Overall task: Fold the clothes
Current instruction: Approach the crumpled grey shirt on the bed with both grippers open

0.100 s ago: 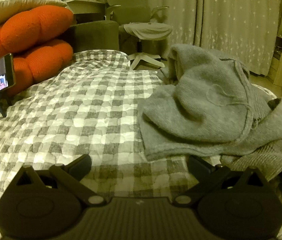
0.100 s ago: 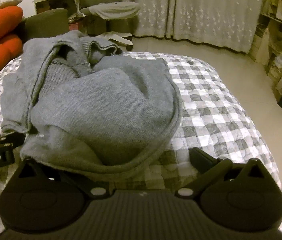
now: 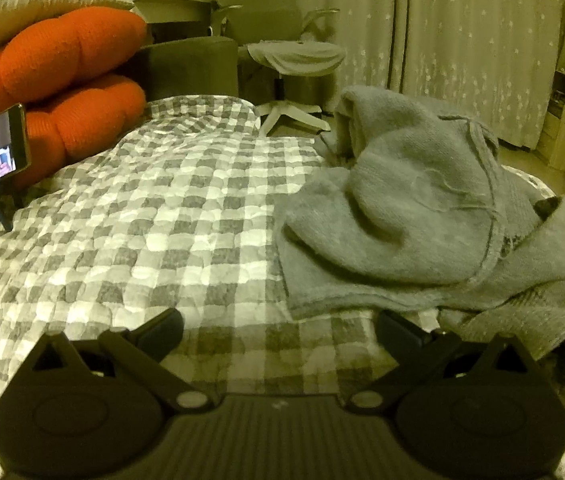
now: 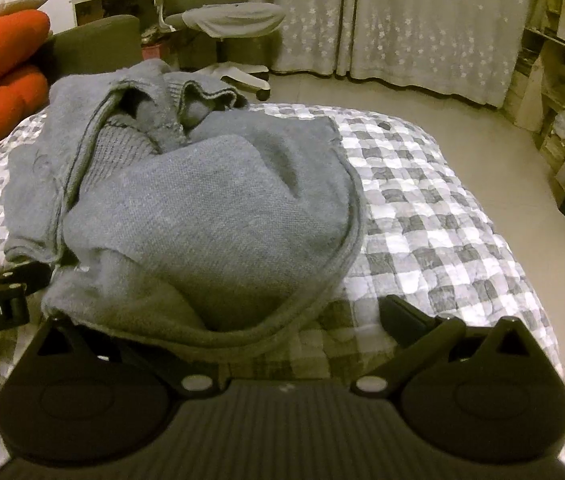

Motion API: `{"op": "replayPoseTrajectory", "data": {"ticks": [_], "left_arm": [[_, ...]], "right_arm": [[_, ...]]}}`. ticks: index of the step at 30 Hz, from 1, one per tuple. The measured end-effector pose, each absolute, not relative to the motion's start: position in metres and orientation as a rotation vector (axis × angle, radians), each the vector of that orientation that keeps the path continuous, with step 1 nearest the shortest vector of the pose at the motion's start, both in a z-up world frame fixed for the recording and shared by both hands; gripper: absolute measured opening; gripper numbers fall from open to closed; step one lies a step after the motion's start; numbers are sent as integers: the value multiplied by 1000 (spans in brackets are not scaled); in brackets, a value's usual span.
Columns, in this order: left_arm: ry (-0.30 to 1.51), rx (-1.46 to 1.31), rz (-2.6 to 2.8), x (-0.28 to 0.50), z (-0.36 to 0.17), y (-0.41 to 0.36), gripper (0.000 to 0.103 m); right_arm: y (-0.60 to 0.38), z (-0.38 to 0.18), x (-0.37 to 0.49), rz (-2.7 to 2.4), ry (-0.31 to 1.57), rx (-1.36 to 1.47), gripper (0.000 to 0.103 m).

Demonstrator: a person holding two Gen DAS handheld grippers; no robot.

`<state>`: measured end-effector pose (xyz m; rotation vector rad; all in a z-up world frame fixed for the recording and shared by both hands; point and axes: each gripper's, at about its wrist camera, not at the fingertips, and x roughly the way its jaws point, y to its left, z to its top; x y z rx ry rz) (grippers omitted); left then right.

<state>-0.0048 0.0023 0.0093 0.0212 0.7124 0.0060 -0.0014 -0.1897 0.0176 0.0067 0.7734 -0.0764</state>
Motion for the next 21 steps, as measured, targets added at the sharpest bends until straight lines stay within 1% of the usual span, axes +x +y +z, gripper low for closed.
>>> {"op": "replayPoseTrajectory", "data": {"ticks": [7, 10, 17, 21], "left_arm": [[745, 5, -4, -15, 29, 7, 103], [769, 78, 25, -10, 31, 14, 103], [733, 100, 51, -22, 43, 16, 103], [712, 136, 69, -25, 54, 17, 103]], "right_arm": [[-179, 36, 2, -56, 829, -14, 103], [-182, 41, -1, -47, 849, -32, 103], [-189, 56, -13, -62, 846, -39, 103], [-175, 73, -25, -74, 836, -27, 103]]}}
